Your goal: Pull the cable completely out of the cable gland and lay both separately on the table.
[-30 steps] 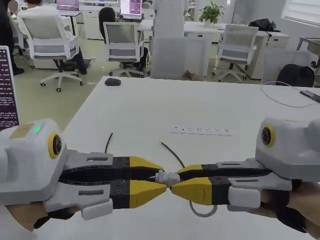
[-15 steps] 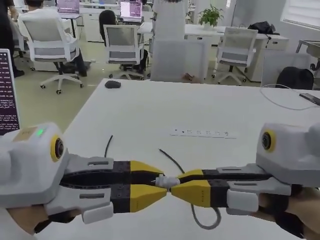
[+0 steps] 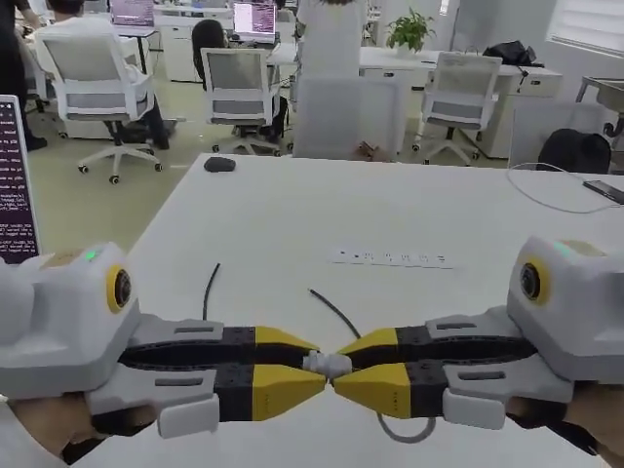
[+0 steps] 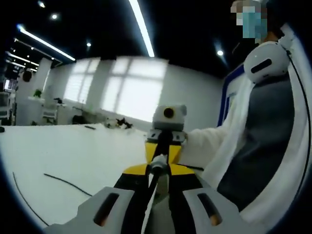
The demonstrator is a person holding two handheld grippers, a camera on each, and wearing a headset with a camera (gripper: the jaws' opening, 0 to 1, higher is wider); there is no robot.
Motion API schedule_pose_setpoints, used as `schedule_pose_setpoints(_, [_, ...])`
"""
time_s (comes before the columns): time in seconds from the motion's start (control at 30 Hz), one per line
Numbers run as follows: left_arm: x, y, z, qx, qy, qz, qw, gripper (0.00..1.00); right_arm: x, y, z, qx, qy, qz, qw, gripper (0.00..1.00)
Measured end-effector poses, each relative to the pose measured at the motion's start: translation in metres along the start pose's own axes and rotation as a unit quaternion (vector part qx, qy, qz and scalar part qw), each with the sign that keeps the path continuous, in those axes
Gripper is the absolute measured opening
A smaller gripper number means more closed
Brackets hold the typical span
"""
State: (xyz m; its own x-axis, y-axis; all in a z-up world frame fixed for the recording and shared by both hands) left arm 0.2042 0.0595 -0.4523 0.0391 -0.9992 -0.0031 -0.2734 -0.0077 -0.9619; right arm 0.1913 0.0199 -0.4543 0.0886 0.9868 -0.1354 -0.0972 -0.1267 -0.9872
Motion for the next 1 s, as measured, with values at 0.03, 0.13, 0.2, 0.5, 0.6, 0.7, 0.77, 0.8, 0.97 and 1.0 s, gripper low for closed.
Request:
schedule_pose_setpoints(0.03, [-0.0002,0.0007,0.0005,-0.008,0.000,0.000,1.0000,0.15,0.0007,0.0002,0.0003,-0.020,0.002,0.003,0.9998,0.10])
schedule_pose_setpoints(0.13, [-0.0006,0.0045,0.0009,-0.032,0.006,0.006,0.9994,0.15,0.0035,0.0029,0.0043,-0.067,-0.001,0.025,0.9974,0.10])
schedule_pose_setpoints(0.2, [-0.0008,0.0058,-0.0013,-0.033,0.008,0.008,0.9994,0.15,0.0041,0.0038,0.0064,-0.068,-0.006,0.026,0.9973,0.10])
schedule_pose_setpoints(0.5, [-0.0007,0.0072,-0.0013,-0.044,0.009,0.006,0.9990,0.15,0.0028,0.0048,0.0041,-0.094,-0.006,0.029,0.9951,0.10])
schedule_pose_setpoints(0.6, [-0.0001,0.0077,-0.0013,-0.043,0.008,0.007,0.9990,0.15,0.0025,0.0056,0.0033,-0.089,-0.005,0.029,0.9956,0.10])
schedule_pose_setpoints(0.7, [0.0001,0.0075,-0.0018,-0.036,0.008,0.004,0.9993,0.15,0.0022,0.0065,0.0035,-0.045,-0.005,0.019,0.9988,0.11])
schedule_pose_setpoints(0.77, [0.0011,0.0093,-0.0020,-0.028,0.005,0.005,0.9996,0.15,0.0017,0.0084,0.0008,-0.028,-0.005,0.020,0.9994,0.11])
schedule_pose_setpoints(0.8, [0.0011,0.0099,-0.0012,-0.025,0.004,0.006,0.9997,0.15,0.0019,0.0094,0.0007,-0.031,-0.005,0.020,0.9993,0.11])
schedule_pose_setpoints(0.97, [-0.0002,0.0099,-0.0007,-0.020,0.001,0.001,0.9998,0.15,0.0016,0.0091,0.0010,-0.027,-0.002,0.013,0.9996,0.12])
schedule_pose_setpoints(1.0, [-0.0007,0.0097,-0.0001,-0.020,0.000,0.001,0.9998,0.15,0.0009,0.0097,0.0004,-0.023,-0.002,0.014,0.9996,0.12])
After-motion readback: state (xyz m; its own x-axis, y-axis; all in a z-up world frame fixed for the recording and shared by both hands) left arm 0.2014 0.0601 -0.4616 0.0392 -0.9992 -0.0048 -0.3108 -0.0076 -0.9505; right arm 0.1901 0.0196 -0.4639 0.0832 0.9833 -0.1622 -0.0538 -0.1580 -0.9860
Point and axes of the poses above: the centre of the closed fingertips' face, and the gripper's own axes: x roughly forward along the fingers, z roughly to its left, y roughly out of its underside, the point moved 2 cm from there along -x, roughly backward along the fingers, and after that the axes turned 3 degrees about -y, right-handed, at the moved point
